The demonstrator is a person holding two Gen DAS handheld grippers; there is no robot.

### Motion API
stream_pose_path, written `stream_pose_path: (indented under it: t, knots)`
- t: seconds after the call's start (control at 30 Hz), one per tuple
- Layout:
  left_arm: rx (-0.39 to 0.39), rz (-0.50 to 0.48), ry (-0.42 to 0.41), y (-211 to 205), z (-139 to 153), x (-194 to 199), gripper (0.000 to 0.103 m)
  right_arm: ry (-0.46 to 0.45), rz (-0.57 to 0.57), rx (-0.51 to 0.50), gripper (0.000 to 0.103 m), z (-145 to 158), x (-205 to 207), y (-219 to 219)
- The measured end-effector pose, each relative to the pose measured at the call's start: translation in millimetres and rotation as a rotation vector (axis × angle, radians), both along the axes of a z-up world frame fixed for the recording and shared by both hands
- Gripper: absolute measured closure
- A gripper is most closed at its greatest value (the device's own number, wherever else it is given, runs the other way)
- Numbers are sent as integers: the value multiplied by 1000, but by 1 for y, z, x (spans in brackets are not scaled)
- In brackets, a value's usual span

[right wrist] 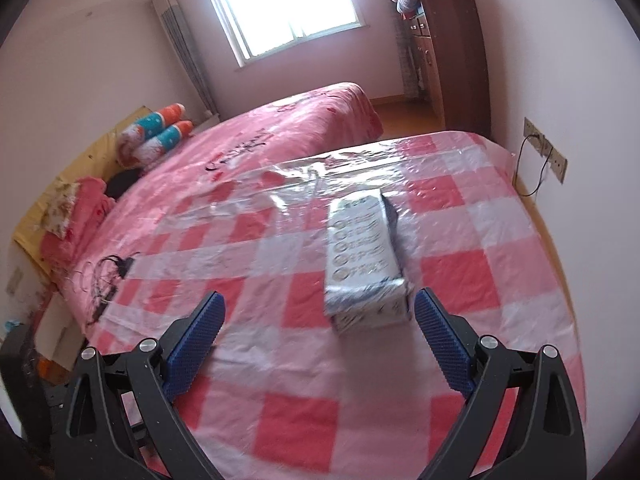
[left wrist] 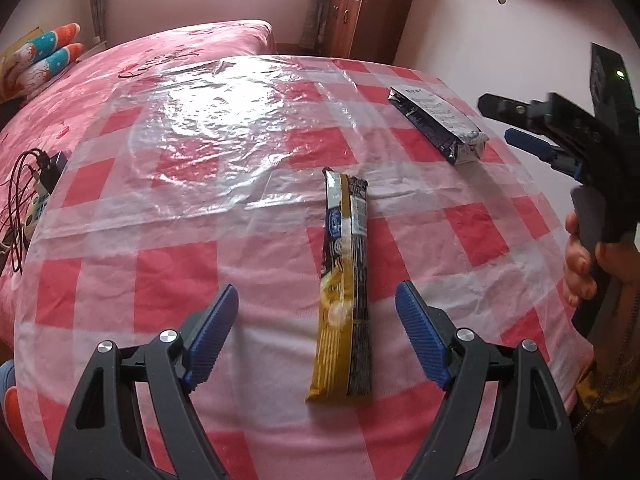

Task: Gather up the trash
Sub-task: 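Grasp the yellow snack stick with the left tool while the right tool grasps the white milk carton, then lift the snack stick and milk carton off the table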

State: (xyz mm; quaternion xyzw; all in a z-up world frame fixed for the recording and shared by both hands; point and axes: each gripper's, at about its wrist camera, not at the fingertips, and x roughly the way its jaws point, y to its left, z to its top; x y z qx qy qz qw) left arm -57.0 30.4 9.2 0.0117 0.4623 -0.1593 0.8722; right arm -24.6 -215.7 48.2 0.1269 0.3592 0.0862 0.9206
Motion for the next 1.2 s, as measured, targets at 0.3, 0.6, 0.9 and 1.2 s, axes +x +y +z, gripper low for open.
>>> stream_pose_path:
  t: [0.3, 0.6, 0.9, 1.2]
  knots:
    - [53, -19, -36, -15, -4, 14, 23, 39, -13, -107, 9, -19, 30, 8]
    - [83, 9, -63, -20, -5, 23, 43, 82, -35, -111, 10, -30, 40, 3]
    - [68, 36, -84, -18, -5, 26, 71, 124, -43, -100, 42, -34, 43, 1]
    - [-9, 64, -62, -4, -4, 27, 80, 101, -23, -106, 43, -32, 39, 4]
